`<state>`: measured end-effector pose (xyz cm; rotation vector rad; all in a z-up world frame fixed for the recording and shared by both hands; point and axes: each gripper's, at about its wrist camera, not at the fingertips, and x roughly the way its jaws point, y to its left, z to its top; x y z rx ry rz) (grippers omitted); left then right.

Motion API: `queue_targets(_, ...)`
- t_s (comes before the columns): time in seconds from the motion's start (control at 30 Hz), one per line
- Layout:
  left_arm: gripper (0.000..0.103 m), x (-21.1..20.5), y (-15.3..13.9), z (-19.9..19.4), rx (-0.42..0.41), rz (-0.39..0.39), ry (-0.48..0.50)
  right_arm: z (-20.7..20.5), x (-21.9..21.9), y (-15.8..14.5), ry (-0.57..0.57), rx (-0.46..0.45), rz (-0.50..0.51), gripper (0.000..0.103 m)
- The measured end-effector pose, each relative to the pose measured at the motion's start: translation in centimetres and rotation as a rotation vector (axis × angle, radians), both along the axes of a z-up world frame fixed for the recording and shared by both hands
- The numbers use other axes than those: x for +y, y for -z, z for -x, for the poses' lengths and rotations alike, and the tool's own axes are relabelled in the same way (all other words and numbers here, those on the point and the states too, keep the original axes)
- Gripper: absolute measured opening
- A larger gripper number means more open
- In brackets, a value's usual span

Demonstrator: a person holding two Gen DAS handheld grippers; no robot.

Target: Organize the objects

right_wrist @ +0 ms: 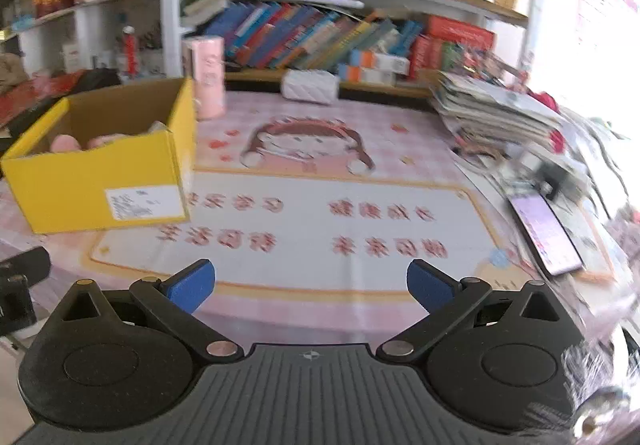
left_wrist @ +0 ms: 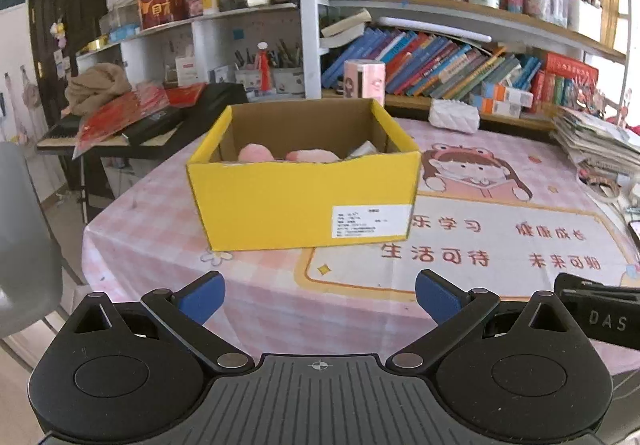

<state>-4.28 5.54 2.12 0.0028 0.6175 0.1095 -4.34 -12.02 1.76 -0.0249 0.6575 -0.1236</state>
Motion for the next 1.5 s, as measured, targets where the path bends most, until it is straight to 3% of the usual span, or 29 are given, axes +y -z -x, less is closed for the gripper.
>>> queue_targets(0.43,0.102,-3.5,1.0,0.0,0.062,-0.055,0.069,1.9,-1.9,0.6,0.063,0.034,0.029,0.103)
queue_targets(0.87,0.102,-4.8,1.3,0.1,0.08,-0.095,0.047,1.5,-1.9,0.9,0.055,0.065,0.04,0.103)
queue_targets(1.5,0.102,-4.8,1.4,0.2,0.093,-0.093,0.023,1.7,-1.7,1.1,0.081,0.076,0.053,0.103)
